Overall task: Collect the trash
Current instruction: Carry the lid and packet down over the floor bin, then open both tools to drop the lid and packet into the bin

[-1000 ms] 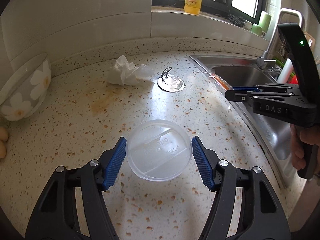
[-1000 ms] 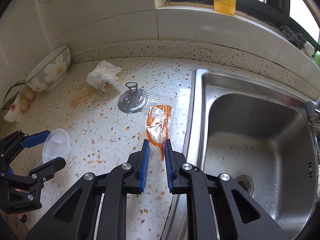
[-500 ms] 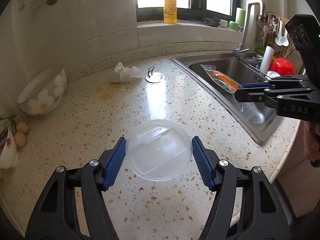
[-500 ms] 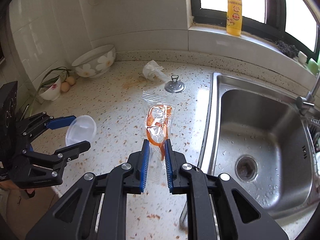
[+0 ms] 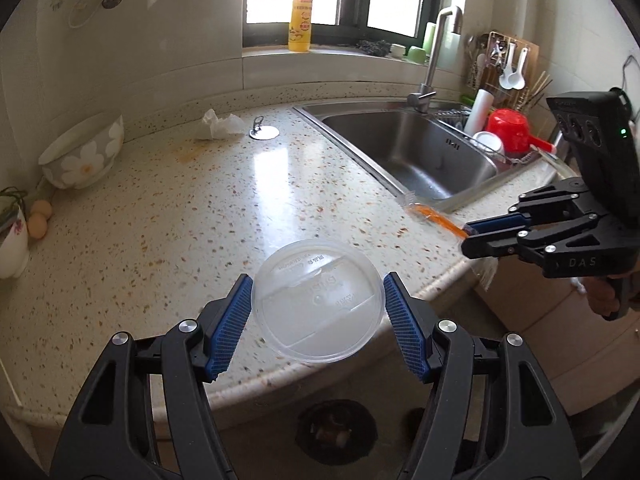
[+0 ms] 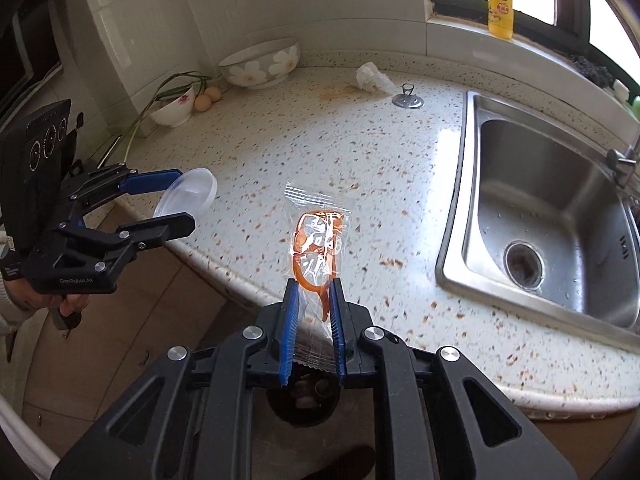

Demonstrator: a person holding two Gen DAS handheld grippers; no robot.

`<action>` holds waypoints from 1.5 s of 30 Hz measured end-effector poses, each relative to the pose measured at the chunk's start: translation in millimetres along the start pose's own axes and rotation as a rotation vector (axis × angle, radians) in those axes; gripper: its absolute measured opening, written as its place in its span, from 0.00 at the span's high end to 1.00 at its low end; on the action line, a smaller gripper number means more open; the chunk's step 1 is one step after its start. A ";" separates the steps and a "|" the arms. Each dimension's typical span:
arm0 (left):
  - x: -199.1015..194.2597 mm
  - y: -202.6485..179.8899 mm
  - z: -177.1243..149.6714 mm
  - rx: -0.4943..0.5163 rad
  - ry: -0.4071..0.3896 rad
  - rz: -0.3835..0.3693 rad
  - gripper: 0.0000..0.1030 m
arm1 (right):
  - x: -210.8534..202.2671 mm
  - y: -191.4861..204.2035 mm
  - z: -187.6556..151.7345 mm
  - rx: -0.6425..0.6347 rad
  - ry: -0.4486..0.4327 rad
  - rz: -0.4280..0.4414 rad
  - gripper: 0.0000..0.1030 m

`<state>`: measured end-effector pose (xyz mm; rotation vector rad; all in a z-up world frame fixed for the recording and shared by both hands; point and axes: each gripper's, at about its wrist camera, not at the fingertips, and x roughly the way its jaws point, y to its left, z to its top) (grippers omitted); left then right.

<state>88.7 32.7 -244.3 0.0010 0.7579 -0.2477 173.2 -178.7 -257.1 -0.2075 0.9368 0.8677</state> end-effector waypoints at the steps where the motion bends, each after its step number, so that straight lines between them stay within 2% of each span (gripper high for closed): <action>1: -3.0 -4.1 -3.2 0.000 0.001 -0.023 0.38 | -2.0 3.1 -4.3 -0.006 0.004 0.001 0.88; 6: -10.4 -27.4 -23.6 0.033 0.020 -0.085 0.38 | -4.2 17.2 -24.5 -0.011 0.027 0.052 0.88; 9: -4.2 -31.9 -40.2 0.037 0.052 -0.095 0.38 | 9.1 24.2 -41.8 -0.017 0.070 0.083 0.88; 15: 27.4 -30.0 -92.2 0.018 0.143 -0.112 0.38 | 69.3 23.8 -89.6 -0.016 0.196 0.108 0.87; 22: 89.3 -21.3 -167.4 -0.025 0.253 -0.095 0.37 | 150.6 19.0 -141.1 0.017 0.314 0.126 0.87; 28: 140.3 -22.9 -221.2 -0.064 0.292 -0.085 0.37 | 212.1 27.2 -174.6 0.027 0.391 0.130 0.87; 33: 171.9 -23.8 -247.9 -0.057 0.283 -0.081 0.37 | 250.5 31.9 -192.9 0.017 0.425 0.138 0.87; 37: 190.7 -20.4 -269.7 -0.077 0.306 -0.039 0.37 | 275.6 31.3 -208.3 0.024 0.452 0.141 0.87; 45: 212.6 -11.3 -292.7 -0.118 0.346 -0.016 0.37 | 302.1 28.4 -224.0 0.033 0.509 0.120 0.84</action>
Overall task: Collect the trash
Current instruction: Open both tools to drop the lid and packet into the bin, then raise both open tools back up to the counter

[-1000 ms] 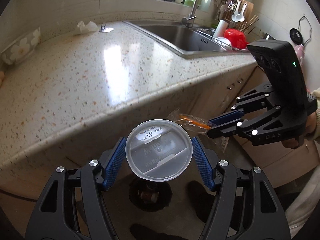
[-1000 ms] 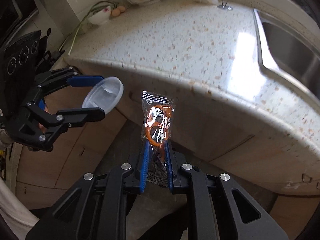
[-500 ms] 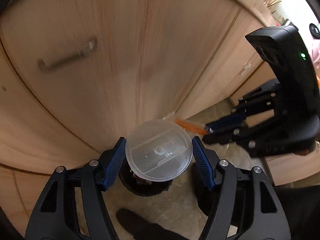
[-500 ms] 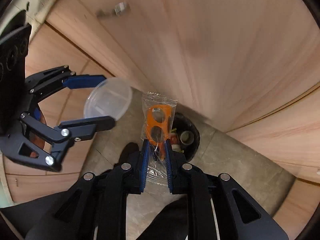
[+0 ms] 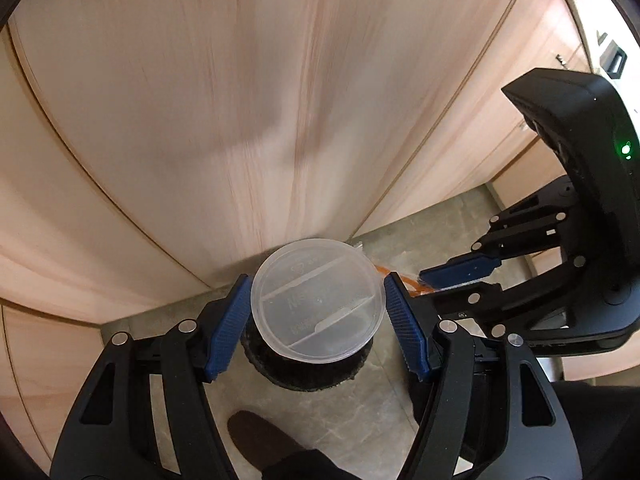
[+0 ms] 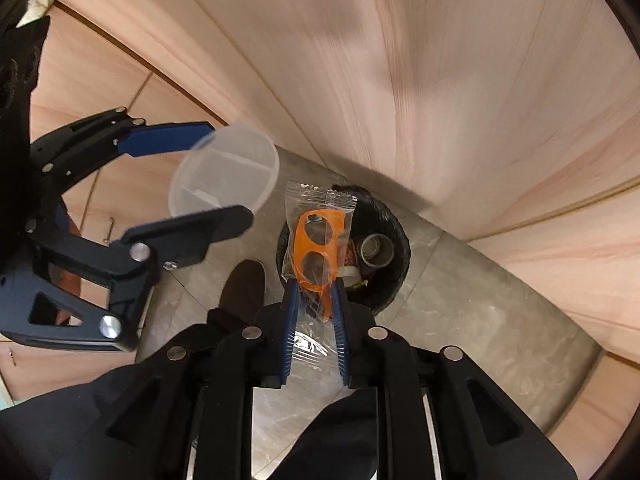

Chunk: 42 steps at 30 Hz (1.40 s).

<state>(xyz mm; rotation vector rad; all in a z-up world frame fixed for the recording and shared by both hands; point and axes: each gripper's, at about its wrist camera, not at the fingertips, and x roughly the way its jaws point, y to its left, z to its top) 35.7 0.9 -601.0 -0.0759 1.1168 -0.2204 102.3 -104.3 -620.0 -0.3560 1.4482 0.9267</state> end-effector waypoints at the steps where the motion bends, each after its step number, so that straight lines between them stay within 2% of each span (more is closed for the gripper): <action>1: 0.1 0.5 0.7 0.004 0.000 0.000 0.37 | 0.6 -1.2 -0.9 0.009 -0.003 0.003 0.84; 4: -0.5 -2.2 -0.7 0.015 -0.006 -0.013 0.35 | -0.8 -4.6 -3.5 0.033 -0.011 0.005 0.77; 7: -8.0 1.4 -1.5 0.008 -0.033 -0.021 0.25 | -3.8 -5.4 -5.0 0.042 -0.016 0.010 0.75; 11: -10.8 0.0 1.8 0.008 -0.032 -0.016 0.25 | -3.2 -13.4 -7.4 0.060 -0.022 0.020 0.75; 23: -23.3 -1.6 2.5 0.009 -0.058 0.003 0.25 | -37.0 -14.9 -5.7 0.050 -0.058 0.027 0.75; 34: -72.8 -10.2 12.5 0.036 -0.136 -0.020 0.25 | -97.7 -2.8 1.9 0.008 -0.149 0.034 0.75; 39: -103.6 -9.8 23.2 0.044 -0.189 -0.020 0.25 | -127.3 11.8 3.3 -0.005 -0.181 0.057 0.75; 42: -128.7 -8.3 31.9 0.035 -0.249 -0.016 0.25 | -150.7 21.6 3.3 -0.027 -0.210 0.079 0.75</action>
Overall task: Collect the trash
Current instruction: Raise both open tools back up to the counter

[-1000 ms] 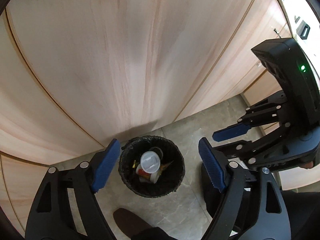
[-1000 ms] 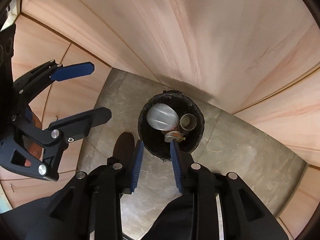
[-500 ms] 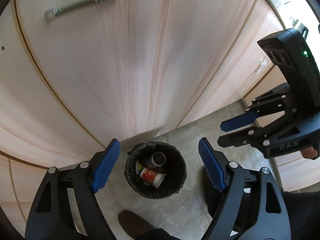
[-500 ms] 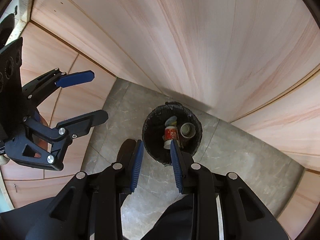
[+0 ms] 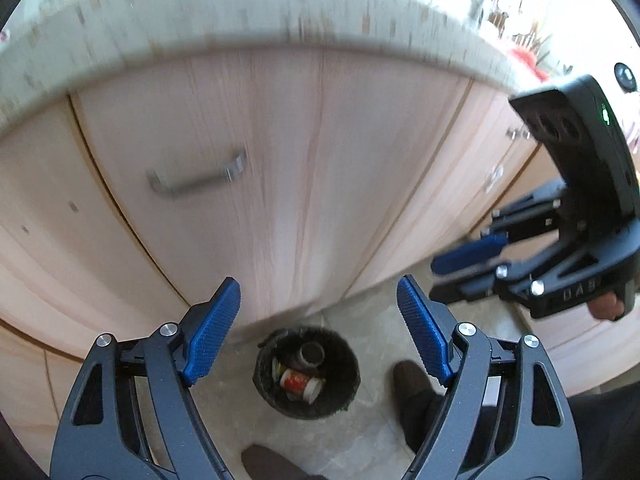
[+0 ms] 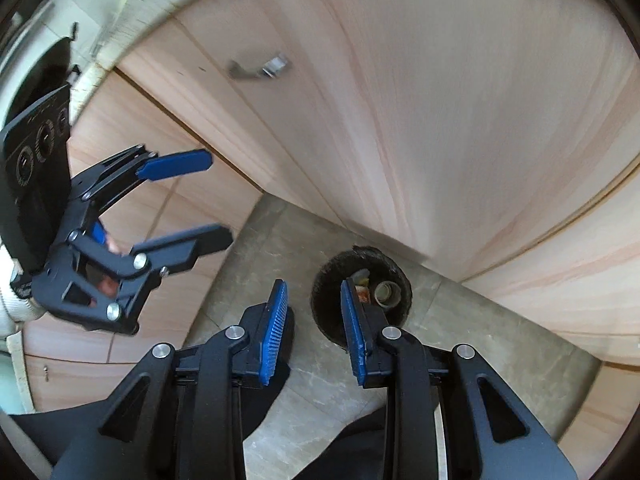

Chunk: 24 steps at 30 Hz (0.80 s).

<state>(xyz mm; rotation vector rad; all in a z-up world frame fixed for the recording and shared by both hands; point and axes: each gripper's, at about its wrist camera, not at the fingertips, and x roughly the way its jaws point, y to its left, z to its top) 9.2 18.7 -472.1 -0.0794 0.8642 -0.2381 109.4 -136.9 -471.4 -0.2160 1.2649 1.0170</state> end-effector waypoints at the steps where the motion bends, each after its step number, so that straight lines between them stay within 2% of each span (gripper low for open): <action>1: -10.6 -0.4 6.1 0.000 -0.032 0.007 0.25 | -9.2 3.2 2.0 -0.005 -0.013 0.007 0.75; 7: -65.6 -5.4 44.0 0.028 -0.145 -0.019 0.25 | -68.8 18.4 25.4 -0.041 -0.122 0.060 0.75; 13: -109.4 1.3 86.0 0.017 -0.220 -0.028 0.25 | -123.6 26.8 56.5 -0.102 -0.232 0.063 0.75; 17: -124.3 4.1 122.6 0.013 -0.246 -0.019 0.25 | -155.4 28.0 81.2 -0.131 -0.314 0.045 0.75; 21: -130.8 21.7 163.0 0.012 -0.267 0.013 0.25 | -176.0 22.1 105.8 -0.132 -0.390 0.018 0.70; 24: -128.9 39.6 197.3 0.009 -0.296 0.004 0.25 | -187.8 11.3 127.5 -0.129 -0.434 -0.001 0.70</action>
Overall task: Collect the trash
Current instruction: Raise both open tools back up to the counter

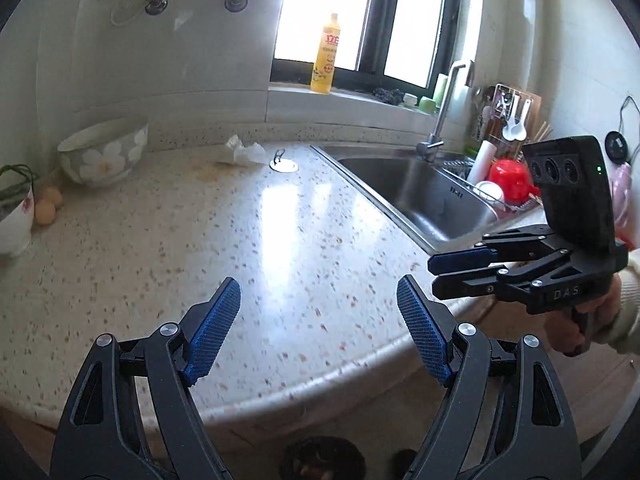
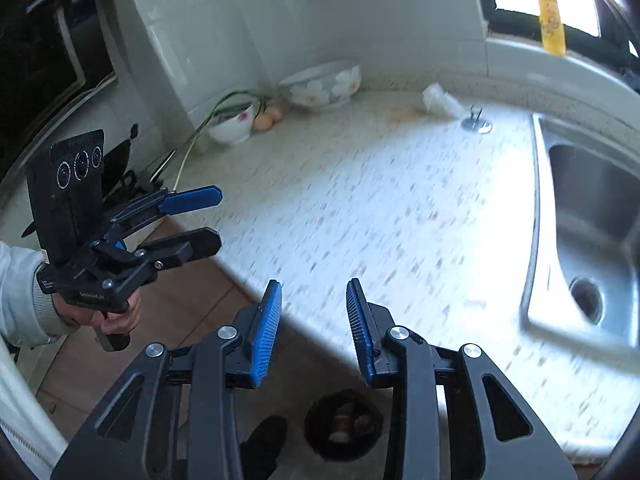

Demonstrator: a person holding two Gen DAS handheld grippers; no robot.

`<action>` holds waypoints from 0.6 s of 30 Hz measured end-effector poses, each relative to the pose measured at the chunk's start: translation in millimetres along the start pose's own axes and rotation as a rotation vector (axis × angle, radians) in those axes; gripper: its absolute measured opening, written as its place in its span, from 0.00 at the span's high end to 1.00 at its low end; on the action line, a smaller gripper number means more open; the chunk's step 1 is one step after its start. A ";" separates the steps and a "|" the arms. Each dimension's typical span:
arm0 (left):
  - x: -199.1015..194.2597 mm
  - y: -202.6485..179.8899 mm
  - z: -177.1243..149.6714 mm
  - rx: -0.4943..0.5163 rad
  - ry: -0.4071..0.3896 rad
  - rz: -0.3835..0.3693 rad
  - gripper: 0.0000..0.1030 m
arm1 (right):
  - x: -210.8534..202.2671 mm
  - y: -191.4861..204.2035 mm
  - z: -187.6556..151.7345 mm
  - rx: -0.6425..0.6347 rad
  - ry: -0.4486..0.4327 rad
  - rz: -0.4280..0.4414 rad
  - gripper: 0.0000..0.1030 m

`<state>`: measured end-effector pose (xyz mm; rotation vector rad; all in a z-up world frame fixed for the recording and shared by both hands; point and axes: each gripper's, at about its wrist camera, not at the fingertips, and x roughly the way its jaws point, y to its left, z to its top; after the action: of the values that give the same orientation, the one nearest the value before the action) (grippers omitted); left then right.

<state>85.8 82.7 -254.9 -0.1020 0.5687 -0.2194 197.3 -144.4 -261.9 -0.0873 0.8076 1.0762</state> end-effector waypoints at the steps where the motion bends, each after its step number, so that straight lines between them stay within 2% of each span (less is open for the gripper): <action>1: 3.3 3.7 13.0 0.000 -0.012 -0.006 0.25 | 0.2 -6.3 8.1 0.010 -0.008 -0.007 0.70; 4: 16.1 11.7 40.9 0.020 -0.036 0.016 0.25 | 5.6 -27.3 33.8 0.074 -0.028 -0.021 0.69; 7: 33.2 22.7 64.9 0.025 -0.045 0.026 0.24 | 11.4 -43.9 58.8 0.069 -0.049 -0.075 0.70; 13: 83.4 55.2 111.5 0.004 -0.002 0.033 0.24 | 25.9 -79.7 109.8 0.064 -0.089 -0.109 0.70; 18: 126.5 89.6 147.3 -0.017 0.020 0.084 0.24 | 53.6 -109.1 151.4 0.051 -0.068 -0.162 0.70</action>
<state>285.6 145.4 -211.5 -0.0920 0.5930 -0.1345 379.9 -92.9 -220.6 -0.0713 0.7534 0.9010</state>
